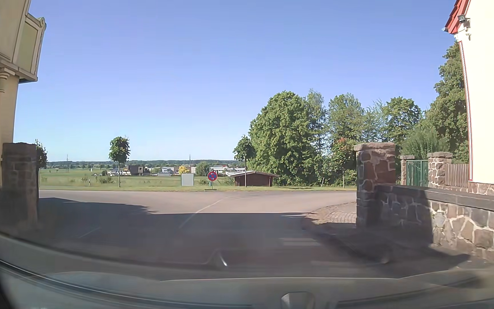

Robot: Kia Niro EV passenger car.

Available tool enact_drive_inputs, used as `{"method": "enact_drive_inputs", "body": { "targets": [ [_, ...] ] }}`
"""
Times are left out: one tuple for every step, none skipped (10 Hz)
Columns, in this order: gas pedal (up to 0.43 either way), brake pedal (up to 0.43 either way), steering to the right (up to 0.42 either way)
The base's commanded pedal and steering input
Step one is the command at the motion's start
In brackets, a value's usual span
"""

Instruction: Follow the waypoints while adhering to traffic rules and regulations

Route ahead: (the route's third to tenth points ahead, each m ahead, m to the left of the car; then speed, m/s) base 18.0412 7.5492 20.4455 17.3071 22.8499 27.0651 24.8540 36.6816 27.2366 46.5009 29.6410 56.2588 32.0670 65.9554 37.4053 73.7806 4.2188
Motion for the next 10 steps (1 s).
{"method": "enact_drive_inputs", "body": {
  "targets": [
    [0.0,0.006,-0.107],
    [0.0,0.006,-0.098],
    [0.0,0.006,-0.089],
    [0.0,0.006,-0.081],
    [0.0,0.006,-0.078],
    [0.0,0.006,-0.076],
    [0.0,0.006,-0.073],
    [0.0,0.012,-0.069],
    [0.0,0.037,-0.064],
    [0.0,0.085,-0.063]
  ]
}}
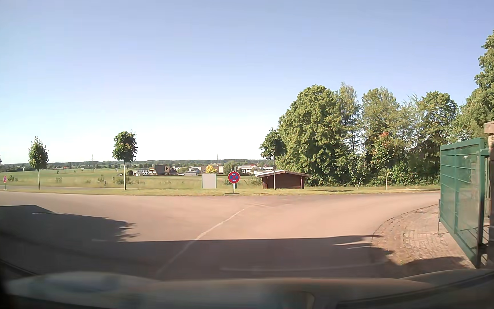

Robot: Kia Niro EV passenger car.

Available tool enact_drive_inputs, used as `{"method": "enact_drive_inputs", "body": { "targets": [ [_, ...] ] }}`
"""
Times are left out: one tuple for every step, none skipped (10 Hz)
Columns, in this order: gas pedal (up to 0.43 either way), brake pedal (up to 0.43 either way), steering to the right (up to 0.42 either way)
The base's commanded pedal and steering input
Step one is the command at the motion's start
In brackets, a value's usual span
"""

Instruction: Follow the waypoints while adhering to traffic rules and regulations

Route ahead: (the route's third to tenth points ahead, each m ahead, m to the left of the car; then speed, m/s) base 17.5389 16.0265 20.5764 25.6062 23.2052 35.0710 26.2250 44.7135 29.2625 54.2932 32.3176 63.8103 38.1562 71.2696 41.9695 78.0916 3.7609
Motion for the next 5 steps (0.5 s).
{"method": "enact_drive_inputs", "body": {
  "targets": [
    [0.0,0.128,-0.065],
    [0.0,0.152,-0.066],
    [0.0,0.159,-0.067],
    [0.0,0.183,-0.067],
    [0.0,0.183,-0.066]
  ]
}}
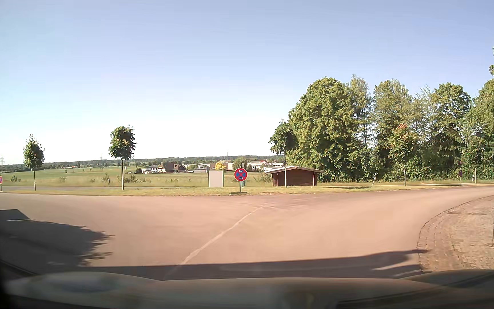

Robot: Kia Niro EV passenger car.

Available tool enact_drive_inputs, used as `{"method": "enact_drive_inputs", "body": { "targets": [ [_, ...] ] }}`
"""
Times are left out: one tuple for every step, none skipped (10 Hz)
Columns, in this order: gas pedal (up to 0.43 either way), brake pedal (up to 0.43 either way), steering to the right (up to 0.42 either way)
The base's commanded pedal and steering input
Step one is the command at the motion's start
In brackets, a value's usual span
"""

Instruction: Follow the waypoints while adhering to traffic rules and regulations

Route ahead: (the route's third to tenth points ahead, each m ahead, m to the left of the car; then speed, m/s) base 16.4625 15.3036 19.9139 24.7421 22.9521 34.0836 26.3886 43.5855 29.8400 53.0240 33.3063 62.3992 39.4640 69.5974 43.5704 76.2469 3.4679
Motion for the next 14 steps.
{"method": "enact_drive_inputs", "body": {
  "targets": [
    [0.0,0.177,-0.065],
    [0.0,0.14,-0.065],
    [0.0,0.018,-0.068],
    [0.0,0.006,-0.072],
    [0.0,0.006,-0.078],
    [0.0,0.006,-0.083],
    [0.0,0.006,-0.087],
    [0.0,0.006,-0.09],
    [0.0,0.006,-0.092],
    [0.0,0.006,-0.093],
    [0.0,0.018,-0.095],
    [0.0,0.091,-0.096],
    [0.0,0.134,-0.098],
    [0.0,0.165,-0.101]
  ]
}}
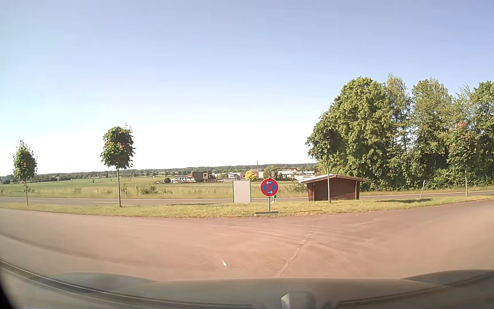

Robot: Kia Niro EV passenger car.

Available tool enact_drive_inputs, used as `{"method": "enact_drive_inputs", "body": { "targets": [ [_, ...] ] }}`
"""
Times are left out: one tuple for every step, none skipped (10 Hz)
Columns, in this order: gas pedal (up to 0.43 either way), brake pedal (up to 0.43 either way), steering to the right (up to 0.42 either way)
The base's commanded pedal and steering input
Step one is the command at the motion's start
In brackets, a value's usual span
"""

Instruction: Follow the waypoints while adhering to traffic rules and regulations

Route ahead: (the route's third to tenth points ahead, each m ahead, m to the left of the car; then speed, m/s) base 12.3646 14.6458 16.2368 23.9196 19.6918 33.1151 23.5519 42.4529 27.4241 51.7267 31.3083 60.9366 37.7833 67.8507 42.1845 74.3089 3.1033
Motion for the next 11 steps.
{"method": "enact_drive_inputs", "body": {
  "targets": [
    [0.0,0.183,-0.103],
    [0.0,0.189,-0.104],
    [0.0,0.195,-0.107],
    [0.0,0.159,-0.116],
    [0.0,0.006,-0.131],
    [0.0,0.006,-0.154],
    [0.0,0.006,-0.187],
    [0.0,0.006,-0.215],
    [0.047,0.006,-0.247],
    [0.087,0.006,-0.279],
    [0.15,0.006,-0.302]
  ]
}}
